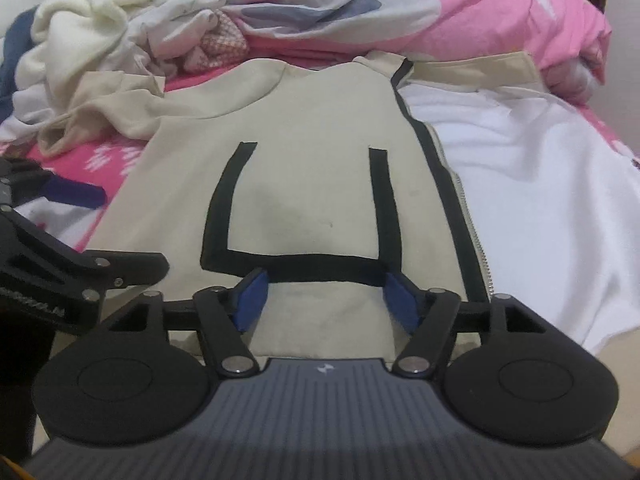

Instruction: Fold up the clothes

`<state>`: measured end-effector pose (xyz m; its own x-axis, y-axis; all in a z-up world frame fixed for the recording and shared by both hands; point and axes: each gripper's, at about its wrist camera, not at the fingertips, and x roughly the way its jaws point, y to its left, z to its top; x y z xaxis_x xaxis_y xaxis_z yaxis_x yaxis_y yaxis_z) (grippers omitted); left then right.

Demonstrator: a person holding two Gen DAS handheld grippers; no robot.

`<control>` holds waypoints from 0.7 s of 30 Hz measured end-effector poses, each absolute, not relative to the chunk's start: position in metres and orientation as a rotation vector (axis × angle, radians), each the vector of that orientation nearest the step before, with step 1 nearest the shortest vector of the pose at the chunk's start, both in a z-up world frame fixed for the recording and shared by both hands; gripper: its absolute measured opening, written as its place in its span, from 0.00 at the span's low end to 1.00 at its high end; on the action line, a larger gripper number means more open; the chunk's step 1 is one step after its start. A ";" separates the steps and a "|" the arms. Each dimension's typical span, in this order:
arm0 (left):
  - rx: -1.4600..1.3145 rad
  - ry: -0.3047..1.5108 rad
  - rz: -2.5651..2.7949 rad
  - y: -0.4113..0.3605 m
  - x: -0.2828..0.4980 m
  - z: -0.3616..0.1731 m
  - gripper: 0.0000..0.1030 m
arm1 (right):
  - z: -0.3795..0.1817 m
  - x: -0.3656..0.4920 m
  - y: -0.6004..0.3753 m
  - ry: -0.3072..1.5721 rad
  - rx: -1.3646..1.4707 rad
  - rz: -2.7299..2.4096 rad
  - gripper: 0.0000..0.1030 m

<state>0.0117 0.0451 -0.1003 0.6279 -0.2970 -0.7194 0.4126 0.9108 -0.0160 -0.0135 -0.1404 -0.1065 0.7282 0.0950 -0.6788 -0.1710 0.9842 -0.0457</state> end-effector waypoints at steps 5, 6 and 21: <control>0.099 0.812 -0.422 0.054 0.015 -0.102 1.00 | -0.099 -0.010 -0.151 0.767 -0.046 0.135 0.91; 0.094 0.811 -0.424 0.055 0.015 -0.102 1.00 | -0.096 -0.009 -0.152 0.771 -0.039 0.137 0.93; -0.009 0.788 -0.451 0.068 0.016 -0.102 1.00 | -0.078 0.055 -0.153 0.750 0.029 0.064 0.99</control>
<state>0.0162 0.0682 -0.1017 0.6153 -0.3947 -0.6824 0.3883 0.9051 -0.1734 0.0548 -0.1526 -0.0783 0.7299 0.0683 -0.6801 -0.0478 0.9977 0.0489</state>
